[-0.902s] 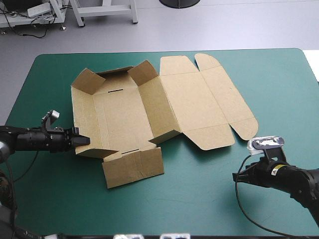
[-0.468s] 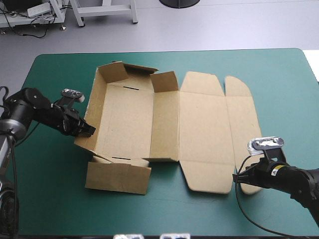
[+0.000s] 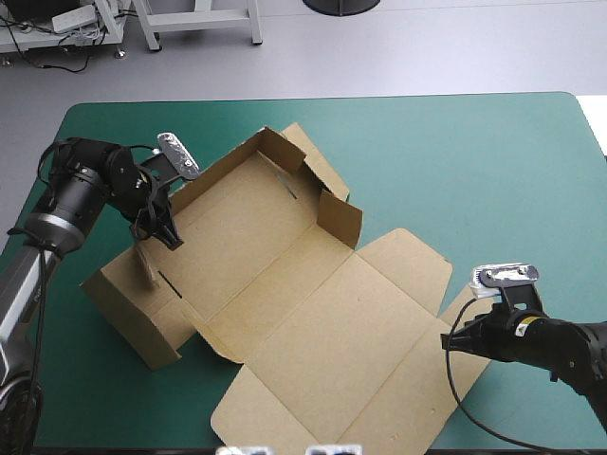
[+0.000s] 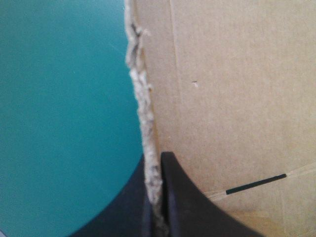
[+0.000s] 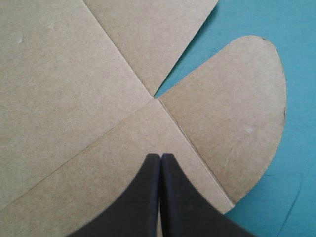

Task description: Fold the box

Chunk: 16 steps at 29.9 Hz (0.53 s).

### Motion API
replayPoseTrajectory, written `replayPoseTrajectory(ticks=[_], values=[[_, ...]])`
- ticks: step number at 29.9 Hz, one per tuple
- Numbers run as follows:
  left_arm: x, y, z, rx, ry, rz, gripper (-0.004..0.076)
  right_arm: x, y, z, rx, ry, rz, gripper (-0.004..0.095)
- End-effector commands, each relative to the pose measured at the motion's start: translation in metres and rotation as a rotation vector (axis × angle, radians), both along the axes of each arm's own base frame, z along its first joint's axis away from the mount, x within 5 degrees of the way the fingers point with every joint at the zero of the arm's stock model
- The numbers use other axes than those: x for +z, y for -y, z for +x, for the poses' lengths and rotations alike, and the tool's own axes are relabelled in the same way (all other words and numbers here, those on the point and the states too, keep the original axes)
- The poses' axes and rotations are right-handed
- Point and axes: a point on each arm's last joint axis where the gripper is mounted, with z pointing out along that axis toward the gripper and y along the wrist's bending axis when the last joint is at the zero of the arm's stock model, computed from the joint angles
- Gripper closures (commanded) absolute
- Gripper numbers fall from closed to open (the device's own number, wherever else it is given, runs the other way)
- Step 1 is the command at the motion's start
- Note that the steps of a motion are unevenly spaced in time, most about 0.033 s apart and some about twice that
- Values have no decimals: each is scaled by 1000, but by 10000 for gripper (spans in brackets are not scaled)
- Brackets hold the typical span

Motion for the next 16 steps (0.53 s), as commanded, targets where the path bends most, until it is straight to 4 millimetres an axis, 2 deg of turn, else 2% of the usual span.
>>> replayPoseTrajectory(ticks=[1, 9, 13, 16], values=[[26, 17, -5, -87, 155, 20, 729, 12, -1, 4, -8, 67, 24, 933], [35, 52, -8, -255, 316, 176, 729, 12, -1, 4, -2, 71, 21, 933], [33, 72, -18, -307, 290, 123, 729, 12, -1, 4, 6, 78, 15, 932], [33, 88, -28, -378, 291, 176, 729, 13, -1, 5, 9, 91, 16, 932]])
